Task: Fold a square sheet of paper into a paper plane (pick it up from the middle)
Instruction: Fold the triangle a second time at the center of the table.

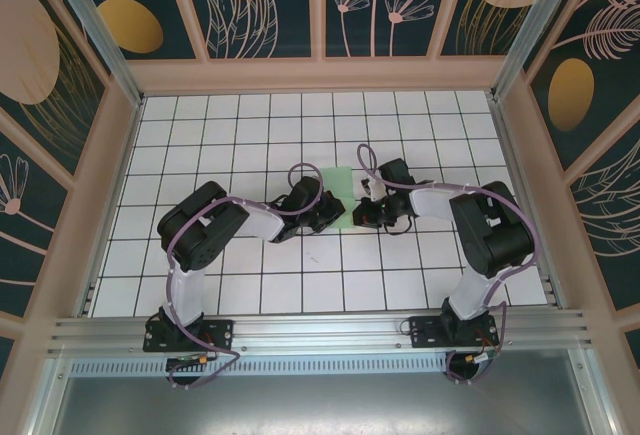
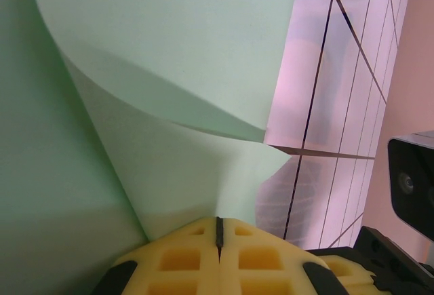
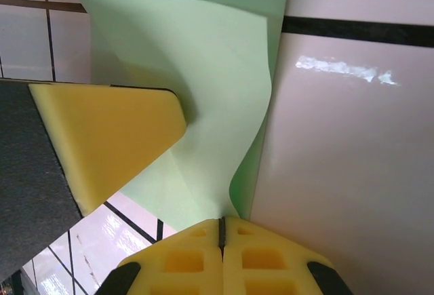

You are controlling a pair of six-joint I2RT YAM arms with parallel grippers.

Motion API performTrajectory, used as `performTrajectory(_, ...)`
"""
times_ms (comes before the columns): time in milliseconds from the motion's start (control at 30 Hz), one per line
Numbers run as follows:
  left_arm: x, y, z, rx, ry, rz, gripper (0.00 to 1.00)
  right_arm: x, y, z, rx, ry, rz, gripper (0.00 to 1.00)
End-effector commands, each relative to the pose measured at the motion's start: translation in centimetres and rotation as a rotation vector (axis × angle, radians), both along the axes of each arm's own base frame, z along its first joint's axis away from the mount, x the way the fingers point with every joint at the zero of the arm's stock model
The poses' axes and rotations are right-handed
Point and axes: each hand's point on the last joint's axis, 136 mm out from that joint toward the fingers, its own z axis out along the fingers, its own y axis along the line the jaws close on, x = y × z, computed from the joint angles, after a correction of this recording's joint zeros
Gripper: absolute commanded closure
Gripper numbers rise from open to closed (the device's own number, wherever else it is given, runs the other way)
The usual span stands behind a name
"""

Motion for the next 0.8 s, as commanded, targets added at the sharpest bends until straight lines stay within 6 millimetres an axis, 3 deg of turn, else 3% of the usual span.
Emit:
performTrajectory(0,-0.2,0.9,-0.8,0.038,0.018,0.028,1.0,-0.1,-0.4,1.9,-0.003,0.0,-0.013,0.98)
performTrajectory(100,-0.3,0.9,-0.9,0.038,0.02,0.026,1.0,0.8,0.4,4.2,0.046,-0.04,-0.016,0.98)
performTrajectory(233,-0.2,0.8,-0.8,0.032,0.02,0.024,1.0,0.7,1.1,4.6,0.084,-0.033,-0.006,0.98)
performTrajectory(433,-0.2,0.7,-0.7,0.03,0.019,0.025,1.0,0.5,1.5,3.0,0.064,-0.002,0.009,0.98)
performTrajectory(600,-0.2,0.6,-0.7,0.029,0.021,0.023,1.0,0.3,0.7,0.5,-0.004,0.035,0.006,0.98)
performTrajectory(767,0.0,0.5,-0.3,0.03,0.002,0.016,0.98,0.1,-1.6,-2.4,-0.151,0.045,-0.026,0.98)
